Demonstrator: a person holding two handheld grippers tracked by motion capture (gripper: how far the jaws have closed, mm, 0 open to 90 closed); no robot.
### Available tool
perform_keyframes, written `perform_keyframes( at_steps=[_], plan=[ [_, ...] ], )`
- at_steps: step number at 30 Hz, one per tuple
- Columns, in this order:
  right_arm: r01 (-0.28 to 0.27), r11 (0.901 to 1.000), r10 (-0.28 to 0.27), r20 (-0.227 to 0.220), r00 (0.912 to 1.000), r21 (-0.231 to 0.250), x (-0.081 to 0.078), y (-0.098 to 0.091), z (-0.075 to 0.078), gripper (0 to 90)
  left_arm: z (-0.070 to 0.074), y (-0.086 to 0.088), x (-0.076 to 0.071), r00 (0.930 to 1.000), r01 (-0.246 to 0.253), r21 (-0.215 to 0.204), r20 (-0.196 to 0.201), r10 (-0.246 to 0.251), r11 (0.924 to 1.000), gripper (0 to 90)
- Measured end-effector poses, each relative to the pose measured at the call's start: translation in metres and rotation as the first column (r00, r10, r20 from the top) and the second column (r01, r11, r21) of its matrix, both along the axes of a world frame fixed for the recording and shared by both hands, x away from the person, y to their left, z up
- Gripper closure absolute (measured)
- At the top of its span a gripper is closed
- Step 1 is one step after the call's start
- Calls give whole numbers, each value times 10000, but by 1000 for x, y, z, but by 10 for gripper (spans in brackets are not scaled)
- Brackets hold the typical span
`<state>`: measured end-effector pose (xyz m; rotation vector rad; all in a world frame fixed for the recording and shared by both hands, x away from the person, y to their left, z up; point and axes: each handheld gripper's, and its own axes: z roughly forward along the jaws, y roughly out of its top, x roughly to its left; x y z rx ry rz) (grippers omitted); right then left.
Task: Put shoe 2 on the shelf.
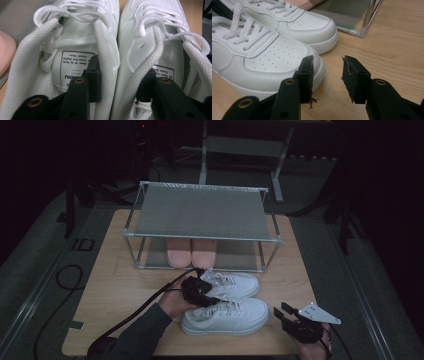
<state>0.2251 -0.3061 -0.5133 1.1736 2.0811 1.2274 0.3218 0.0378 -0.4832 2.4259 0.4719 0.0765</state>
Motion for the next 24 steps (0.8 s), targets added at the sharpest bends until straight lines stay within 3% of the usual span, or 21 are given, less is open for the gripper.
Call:
perform_keyframes(
  at_steps=[12,16,21,24],
  plan=[
    [172,9998,-173,-74,9998,-72,-3,-7,-3,603,1,-1,-2,9999,15,-64,110,-14,10000,749],
    [308,9994,-311,-185,9993,-169,-5,-10,-6,600,3,-1,0,10000,-27,-170,-33,26,9999,756],
    [407,9990,-413,-304,9987,-195,-7,-14,-10,587,9,-7,-8,9988,-35,-50,489,37,10000,768],
    [532,9984,-539,-355,9979,-215,-8,-18,-12,585,13,-8,-7,9996,-110,-193,273,115,9998,772]
  ],
)
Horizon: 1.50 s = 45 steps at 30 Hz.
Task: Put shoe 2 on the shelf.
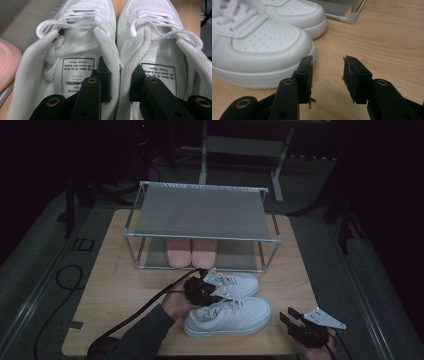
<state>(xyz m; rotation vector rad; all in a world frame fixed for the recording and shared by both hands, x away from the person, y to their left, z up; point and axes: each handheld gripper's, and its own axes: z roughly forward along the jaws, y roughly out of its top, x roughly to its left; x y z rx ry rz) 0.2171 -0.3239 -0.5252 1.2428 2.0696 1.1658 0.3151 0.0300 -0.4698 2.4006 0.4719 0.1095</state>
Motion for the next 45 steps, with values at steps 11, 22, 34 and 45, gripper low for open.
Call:
perform_keyframes(
  at_steps=[11,22,34,45],
  plan=[
    [331,9994,-329,-224,9992,69,-4,-12,-6,556,20,-2,4,9997,133,-329,191,-127,9994,774],
    [555,9983,-549,-327,9980,181,-9,-20,-9,552,36,-18,11,9989,423,-276,231,-417,9987,772],
    [813,9964,-803,-434,9958,223,-13,-27,-12,551,58,-30,20,9967,740,-367,362,-727,9966,772],
    [1005,9947,-988,-647,9930,231,-9,-32,-18,551,71,-40,28,9949,909,-438,477,-888,9949,771]
  ],
)
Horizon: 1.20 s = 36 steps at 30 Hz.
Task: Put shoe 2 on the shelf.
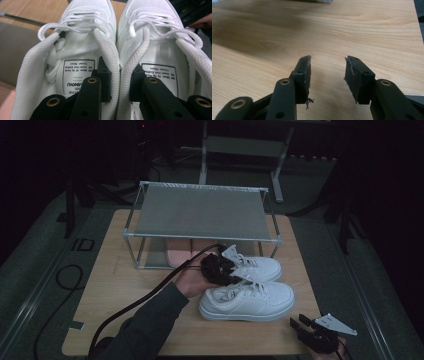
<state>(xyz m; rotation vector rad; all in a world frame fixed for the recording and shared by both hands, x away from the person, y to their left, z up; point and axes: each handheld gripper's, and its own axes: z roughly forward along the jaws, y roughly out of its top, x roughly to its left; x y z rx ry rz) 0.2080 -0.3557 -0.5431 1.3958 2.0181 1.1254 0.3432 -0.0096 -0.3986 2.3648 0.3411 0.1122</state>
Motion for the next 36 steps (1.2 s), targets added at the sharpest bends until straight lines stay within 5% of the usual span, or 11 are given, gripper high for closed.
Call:
perform_keyframes(
  at_steps=[36],
  plan=[
    [-109,9999,109,56,9999,-15,1,2,0,550,59,-36,7,9959,783,-485,481,-760,9957,769]
  ],
)
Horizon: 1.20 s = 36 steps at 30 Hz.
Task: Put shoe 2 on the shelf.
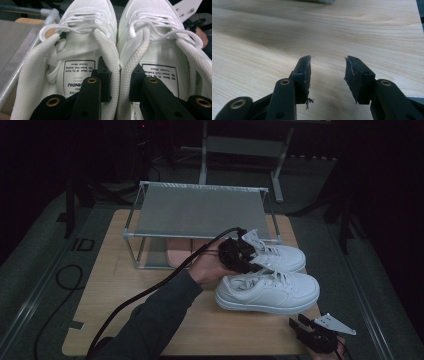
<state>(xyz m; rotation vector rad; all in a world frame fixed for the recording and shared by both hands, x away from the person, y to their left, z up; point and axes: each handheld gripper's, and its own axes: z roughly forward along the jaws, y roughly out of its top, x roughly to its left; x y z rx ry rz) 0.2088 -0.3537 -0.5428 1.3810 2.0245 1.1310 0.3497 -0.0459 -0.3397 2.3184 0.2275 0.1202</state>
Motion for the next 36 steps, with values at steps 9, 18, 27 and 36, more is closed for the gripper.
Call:
perform_keyframes(
  at_steps=[9,18,27,36],
  plan=[
    [2,9999,-3,60,10000,102,-1,0,1,550,16,-8,2,9997,78,-104,214,-76,9999,769],
    [14,9999,-14,29,10000,104,0,1,1,552,32,-15,5,9992,236,-275,324,-227,9993,768],
    [13,9999,-14,72,10000,121,0,0,1,552,45,-22,11,9989,268,-392,391,-252,9989,768],
    [14,9999,-15,29,10000,121,0,1,1,552,57,-19,24,9984,46,-561,562,-15,9984,768]
  ],
)
